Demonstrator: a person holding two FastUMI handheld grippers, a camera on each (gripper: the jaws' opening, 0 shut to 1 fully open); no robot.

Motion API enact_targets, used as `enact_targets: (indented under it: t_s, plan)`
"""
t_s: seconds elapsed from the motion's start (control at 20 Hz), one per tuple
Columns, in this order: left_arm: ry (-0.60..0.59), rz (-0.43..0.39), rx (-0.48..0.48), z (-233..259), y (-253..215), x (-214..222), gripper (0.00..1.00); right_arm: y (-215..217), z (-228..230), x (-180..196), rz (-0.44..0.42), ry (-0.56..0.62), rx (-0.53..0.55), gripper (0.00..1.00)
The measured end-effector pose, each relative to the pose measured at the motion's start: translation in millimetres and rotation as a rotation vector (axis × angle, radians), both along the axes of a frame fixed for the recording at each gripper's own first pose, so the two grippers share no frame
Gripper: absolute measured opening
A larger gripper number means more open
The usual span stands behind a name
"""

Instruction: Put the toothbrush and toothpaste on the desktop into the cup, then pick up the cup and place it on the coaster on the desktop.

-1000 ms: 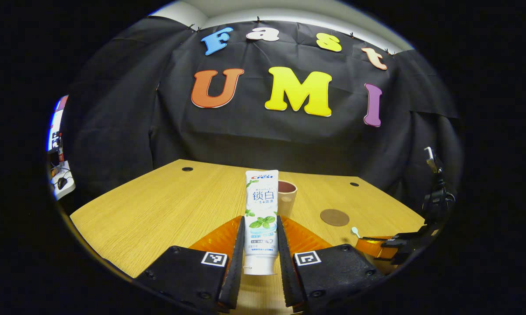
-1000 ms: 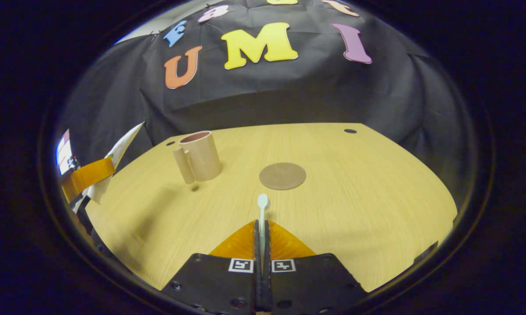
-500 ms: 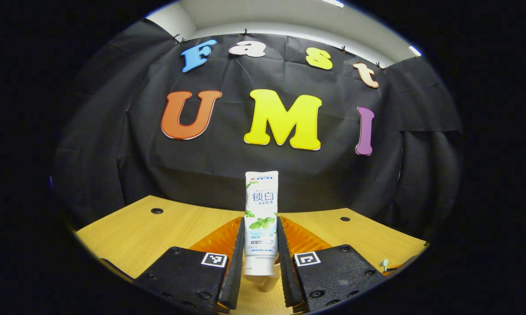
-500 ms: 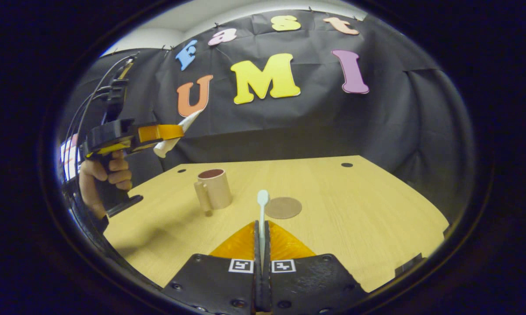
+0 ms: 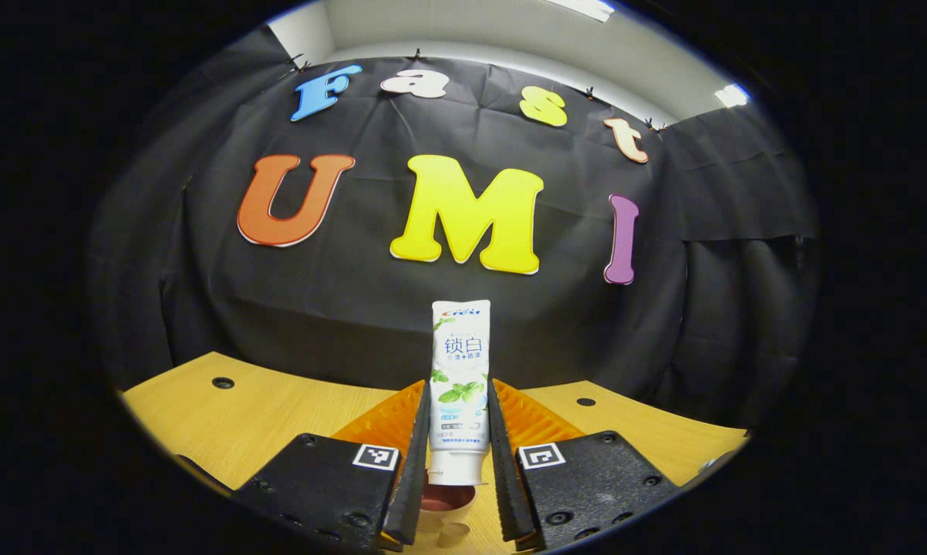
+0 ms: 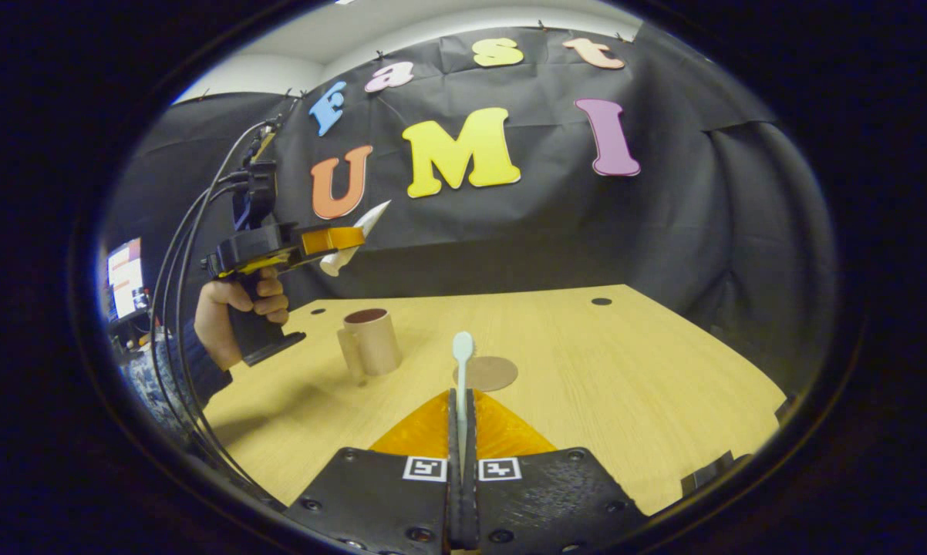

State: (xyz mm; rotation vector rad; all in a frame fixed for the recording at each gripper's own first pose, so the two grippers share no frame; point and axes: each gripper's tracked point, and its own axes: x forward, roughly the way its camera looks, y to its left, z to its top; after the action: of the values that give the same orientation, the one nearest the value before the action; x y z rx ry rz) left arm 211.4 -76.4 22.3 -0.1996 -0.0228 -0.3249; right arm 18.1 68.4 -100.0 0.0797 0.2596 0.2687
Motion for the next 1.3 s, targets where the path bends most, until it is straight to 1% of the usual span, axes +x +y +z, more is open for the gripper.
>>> enact_targets:
  t_s: [0.2, 0.35, 0.45, 0.5, 0.55, 0.65, 0.7, 0.85, 0.95, 1.0, 1.1, 1.2, 1.3]
  plan:
    - [0.051, 0.005, 0.006, -27.4, 4.0, 1.0, 0.44, -0.5, -4.9, 4.4, -0.001, 0.008, 0.001, 0.0]
    - [0.047, -0.018, 0.009, -30.7, 0.3, -1.2, 0.46, 1.7, -4.9, 4.3, 0.002, 0.007, 0.0, 0.0]
    - [0.04, -0.019, 0.025, -34.5, -1.1, -3.8, 0.48, 3.8, -5.9, 4.8, 0.005, 0.007, -0.008, 0.0]
    - [0.033, -0.016, 0.03, -33.1, -0.7, -2.4, 0.53, 4.1, -6.7, 4.0, 0.007, 0.008, -0.01, 0.0]
    - [0.025, -0.021, 0.027, -30.9, -0.9, -3.8, 0.48, 4.6, -6.9, 2.1, 0.009, 0.009, -0.011, 0.0]
    - [0.02, -0.016, 0.036, -30.1, -0.4, -4.2, 0.44, 5.7, -7.9, 2.1, 0.01, 0.012, -0.013, 0.0]
    - [0.026, -0.017, 0.039, -30.3, -1.4, -4.5, 0.39, 6.4, -7.7, 2.5, 0.012, 0.013, -0.013, 0.0]
    - [0.015, -0.012, 0.026, -29.4, 2.9, -7.0, 0.37, 6.4, -6.6, 3.9, 0.014, 0.007, -0.024, 0.0]
    - [0.015, -0.014, 0.021, -28.4, 4.4, -9.3, 0.44, 9.3, -6.2, 1.8, 0.018, 0.008, -0.024, 0.0]
    - [0.021, -0.012, 0.024, -29.5, 5.8, -11.2, 0.49, 9.0, -5.0, 2.2, 0.018, 0.003, -0.025, 0.0]
    - [0.023, 0.015, 0.036, -29.3, 16.2, -15.4, 0.8, 11.6, 3.3, 3.2, 0.022, -0.012, -0.024, 0.0]
    - [0.015, 0.033, 0.022, -28.9, 26.3, -22.6, 0.92, 22.3, 17.8, 15.3, 0.037, -0.036, -0.024, 0.0]
    - [0.02, 0.046, 0.013, -35.1, 35.4, -29.4, 0.99, 34.6, 32.0, 31.3, 0.05, -0.061, -0.029, 0.0]
